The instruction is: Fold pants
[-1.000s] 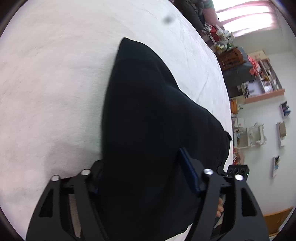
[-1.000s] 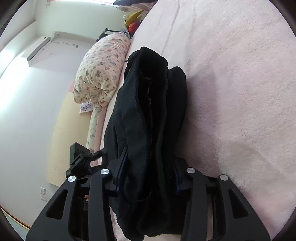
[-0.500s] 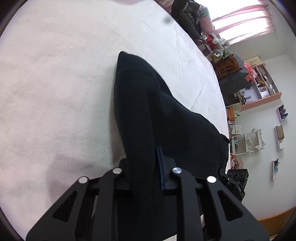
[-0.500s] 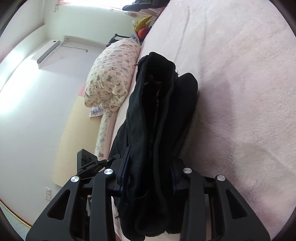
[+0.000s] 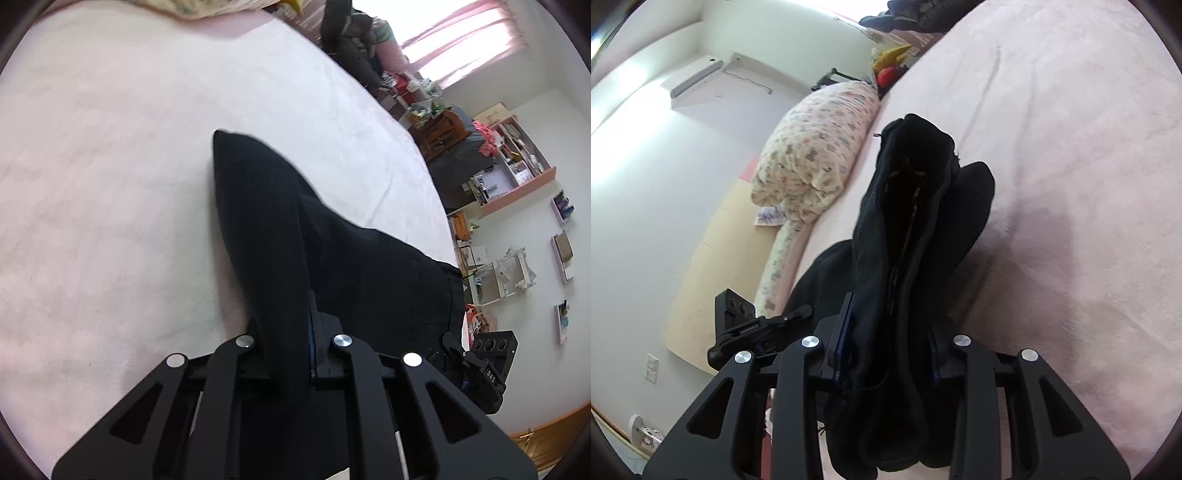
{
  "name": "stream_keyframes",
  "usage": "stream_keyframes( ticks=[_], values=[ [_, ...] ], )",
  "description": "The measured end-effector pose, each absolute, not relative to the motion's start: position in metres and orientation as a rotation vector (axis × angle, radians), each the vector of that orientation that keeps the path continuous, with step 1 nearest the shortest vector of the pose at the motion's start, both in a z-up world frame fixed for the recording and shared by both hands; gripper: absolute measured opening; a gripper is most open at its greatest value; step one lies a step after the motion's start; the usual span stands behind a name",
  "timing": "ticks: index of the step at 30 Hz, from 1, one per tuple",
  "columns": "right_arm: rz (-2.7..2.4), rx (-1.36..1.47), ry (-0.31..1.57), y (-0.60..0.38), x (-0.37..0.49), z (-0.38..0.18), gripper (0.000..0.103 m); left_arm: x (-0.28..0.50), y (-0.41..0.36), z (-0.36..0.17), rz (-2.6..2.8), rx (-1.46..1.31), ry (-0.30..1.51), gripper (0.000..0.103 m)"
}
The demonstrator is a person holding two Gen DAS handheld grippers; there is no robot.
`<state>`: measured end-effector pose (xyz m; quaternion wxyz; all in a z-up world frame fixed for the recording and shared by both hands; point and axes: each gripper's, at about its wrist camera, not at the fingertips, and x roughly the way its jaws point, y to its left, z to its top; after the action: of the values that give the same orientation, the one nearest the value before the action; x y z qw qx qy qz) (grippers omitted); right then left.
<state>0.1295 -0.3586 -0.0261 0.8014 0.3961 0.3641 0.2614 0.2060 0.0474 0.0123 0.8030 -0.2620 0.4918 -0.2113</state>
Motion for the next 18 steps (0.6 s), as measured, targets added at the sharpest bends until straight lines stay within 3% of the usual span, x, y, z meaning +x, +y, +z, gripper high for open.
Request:
stream_keyframes(
  ticks=[9,18],
  values=[
    [0.612,0.824,0.675,-0.364,0.152,0.013,0.033,0.22,0.037,0.059,-0.511,-0.529,0.912,0.009],
    [0.506,0.787,0.648,-0.379,0.208,0.009,0.033,0.275,0.002,0.049,-0.431,-0.455,0.871,0.009]
  ],
)
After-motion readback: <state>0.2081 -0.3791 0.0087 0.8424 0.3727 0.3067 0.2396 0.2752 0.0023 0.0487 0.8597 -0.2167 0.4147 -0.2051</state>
